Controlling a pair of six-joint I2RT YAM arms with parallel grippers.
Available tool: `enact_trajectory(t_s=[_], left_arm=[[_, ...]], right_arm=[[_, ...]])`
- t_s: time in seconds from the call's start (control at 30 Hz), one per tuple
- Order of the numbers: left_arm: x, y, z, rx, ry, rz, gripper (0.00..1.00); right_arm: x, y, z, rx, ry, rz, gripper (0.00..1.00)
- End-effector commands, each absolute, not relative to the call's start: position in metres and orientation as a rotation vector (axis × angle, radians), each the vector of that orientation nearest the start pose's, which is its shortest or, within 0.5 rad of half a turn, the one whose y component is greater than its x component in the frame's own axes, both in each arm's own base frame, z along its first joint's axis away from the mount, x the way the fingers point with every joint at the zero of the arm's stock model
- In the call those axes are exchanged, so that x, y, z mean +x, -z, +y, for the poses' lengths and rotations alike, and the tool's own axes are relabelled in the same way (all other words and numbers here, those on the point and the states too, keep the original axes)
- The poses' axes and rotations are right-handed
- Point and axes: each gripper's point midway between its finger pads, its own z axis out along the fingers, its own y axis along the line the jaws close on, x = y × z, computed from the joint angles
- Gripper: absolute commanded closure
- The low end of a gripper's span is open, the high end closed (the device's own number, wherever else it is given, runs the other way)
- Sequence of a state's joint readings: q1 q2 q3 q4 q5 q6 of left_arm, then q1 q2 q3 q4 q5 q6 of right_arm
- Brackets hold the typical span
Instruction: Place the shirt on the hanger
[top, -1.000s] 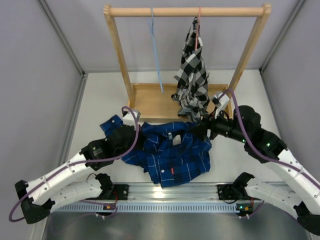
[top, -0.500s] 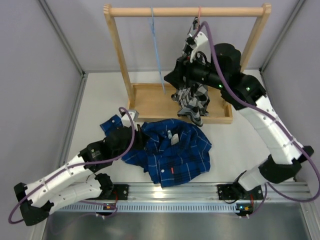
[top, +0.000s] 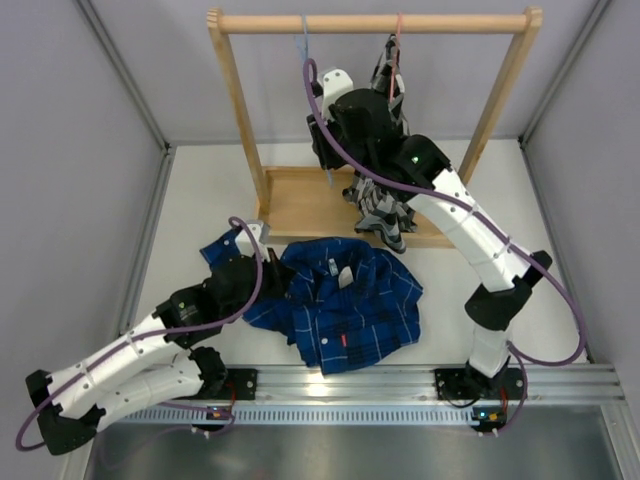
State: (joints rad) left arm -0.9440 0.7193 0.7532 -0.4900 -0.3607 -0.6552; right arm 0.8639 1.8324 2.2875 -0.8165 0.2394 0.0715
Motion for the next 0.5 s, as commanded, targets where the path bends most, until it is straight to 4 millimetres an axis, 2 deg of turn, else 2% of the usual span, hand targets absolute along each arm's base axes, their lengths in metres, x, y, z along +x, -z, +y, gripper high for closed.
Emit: enact_trajectory(t_s=[0.0,0.27,0.37,0.47], left_arm=[[0.199,-0.216,-0.205,0.044,0.65,2.05,1.0],[0.2,-0.217,-0.215,0.064,0.664,2.066,1.0],[0.199,-0.221,-0.216,0.069,0.687,2.051,1.0],[0.199,-0.224,-0.215,0.072,0.693,2.042,1.0]], right_arm=[[0.367,-0.42,0.326,-0.498,-0.233,1.821,0.72],[0.372,-0.413,0.326,-0.478,-0.192,1.82,0.82],[0.374,-0.422,0.327,-0.457,-0.214,1.782,0.84],[0.375,-0.422,0.328,-0.453,-0.215,1.774,0.85]])
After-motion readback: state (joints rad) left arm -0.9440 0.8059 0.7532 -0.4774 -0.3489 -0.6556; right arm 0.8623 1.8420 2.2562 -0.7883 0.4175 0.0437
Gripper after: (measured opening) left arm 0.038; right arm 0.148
